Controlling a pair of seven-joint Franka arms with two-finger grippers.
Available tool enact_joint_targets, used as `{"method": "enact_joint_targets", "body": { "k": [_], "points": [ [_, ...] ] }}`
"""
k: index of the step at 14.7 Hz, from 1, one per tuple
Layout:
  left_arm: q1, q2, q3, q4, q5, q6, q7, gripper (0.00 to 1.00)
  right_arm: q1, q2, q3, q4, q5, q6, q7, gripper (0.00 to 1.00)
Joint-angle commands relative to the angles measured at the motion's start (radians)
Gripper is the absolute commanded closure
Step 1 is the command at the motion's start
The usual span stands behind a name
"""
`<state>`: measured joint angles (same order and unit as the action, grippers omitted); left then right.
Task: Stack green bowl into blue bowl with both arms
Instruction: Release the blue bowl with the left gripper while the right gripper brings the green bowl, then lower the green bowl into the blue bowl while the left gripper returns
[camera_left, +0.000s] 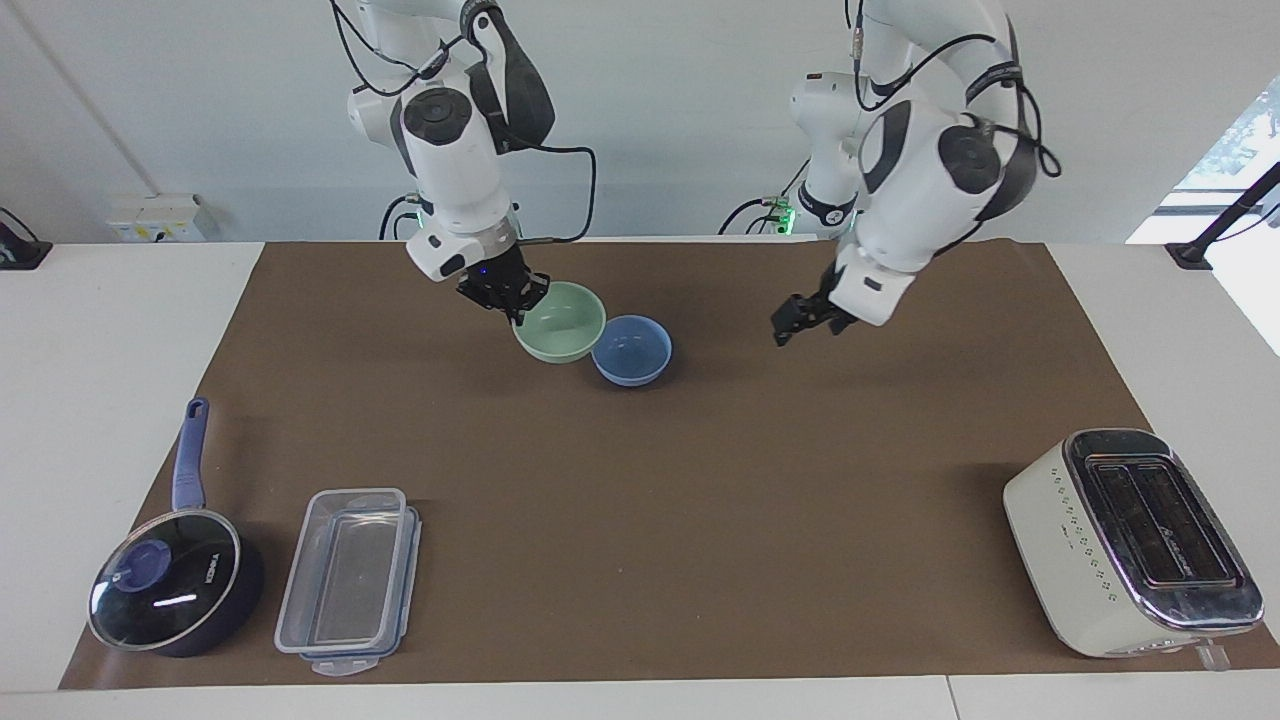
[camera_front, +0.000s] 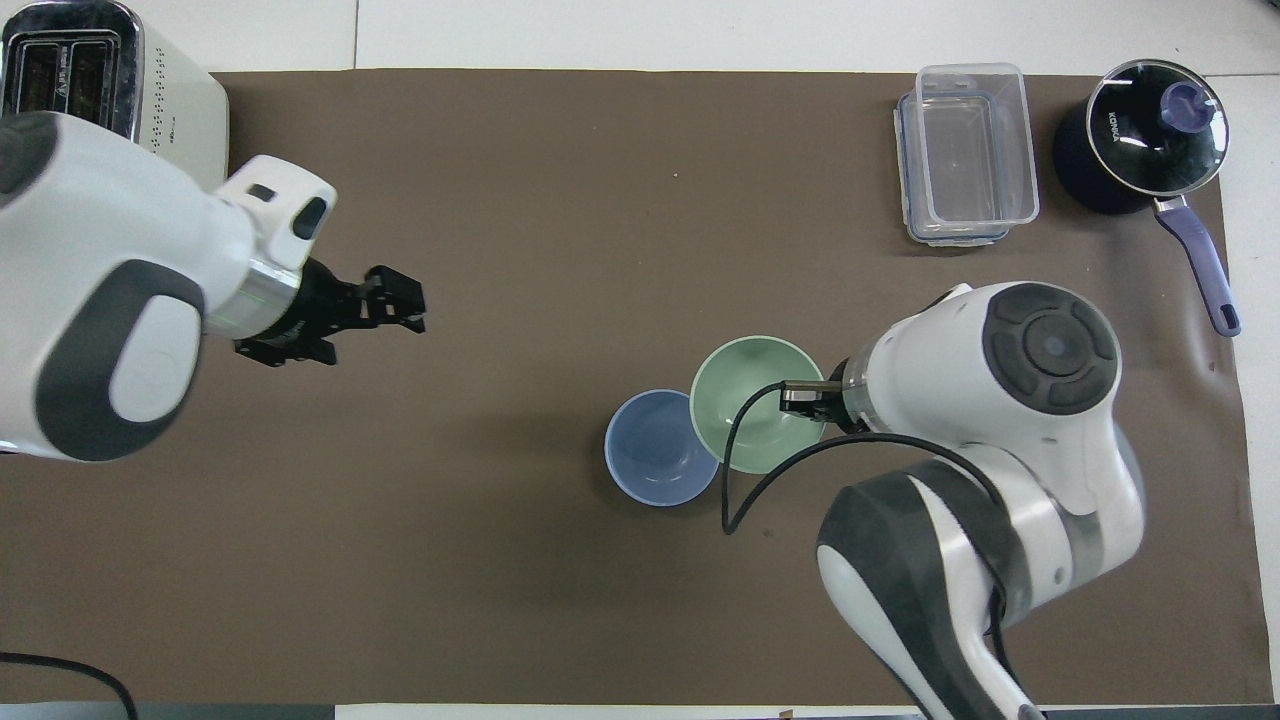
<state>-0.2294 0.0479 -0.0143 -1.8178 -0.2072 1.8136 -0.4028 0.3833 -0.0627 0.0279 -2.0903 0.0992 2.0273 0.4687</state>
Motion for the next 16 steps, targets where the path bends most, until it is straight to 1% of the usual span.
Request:
{"method": "enact_joint_targets", "body": {
  "k": [1, 2, 3, 5, 7, 9, 10, 11, 13, 14, 16],
  "points": [
    [0.122, -0.039, -0.012, 0.017, 0.072, -0.077, 0.175, 0.0, 0.051, 0.06, -0.002, 0.019, 0.019, 0.062, 0.007, 1.0],
    [0.142, -0.042, -0.012, 0.047, 0.11, -0.129, 0.224, 0.0, 0.063, 0.073, -0.002, 0.019, 0.019, 0.085, 0.007, 1.0],
    [0.146, -0.039, -0.012, 0.101, 0.142, -0.196, 0.255, 0.0, 0.075, 0.084, -0.002, 0.016, 0.02, 0.102, 0.005, 1.0],
    [0.145, -0.036, -0.012, 0.176, 0.196, -0.311, 0.292, 0.0, 0.089, 0.095, -0.002, 0.004, 0.02, 0.123, -0.01, 1.0],
    [0.143, -0.042, -0.01, 0.213, 0.218, -0.394, 0.337, 0.0, 0.098, 0.093, -0.002, -0.025, 0.027, 0.165, -0.044, 1.0],
    [0.142, -0.057, -0.007, 0.239, 0.232, -0.454, 0.401, 0.0, 0.098, 0.086, -0.002, -0.053, 0.04, 0.186, -0.119, 1.0],
    [0.14, -0.09, -0.009, 0.235, 0.232, -0.462, 0.416, 0.0, 0.098, 0.083, -0.002, -0.069, 0.045, 0.198, -0.13, 1.0],
    [0.142, -0.104, -0.006, 0.223, 0.232, -0.464, 0.418, 0.0, 0.098, 0.078, -0.002, -0.085, 0.047, 0.214, -0.133, 1.0],
    [0.143, -0.12, -0.006, 0.178, 0.224, -0.439, 0.403, 0.0, 0.117, 0.089, -0.002, -0.086, 0.05, 0.231, -0.134, 1.0],
    [0.145, -0.123, -0.004, 0.163, 0.219, -0.407, 0.386, 0.0, 0.12, 0.089, -0.002, -0.086, 0.056, 0.234, -0.134, 1.0],
    [0.145, -0.118, 0.0, 0.161, 0.181, -0.36, 0.331, 0.0, 0.121, 0.089, -0.002, -0.091, 0.079, 0.241, -0.136, 1.0]
  ]
}}
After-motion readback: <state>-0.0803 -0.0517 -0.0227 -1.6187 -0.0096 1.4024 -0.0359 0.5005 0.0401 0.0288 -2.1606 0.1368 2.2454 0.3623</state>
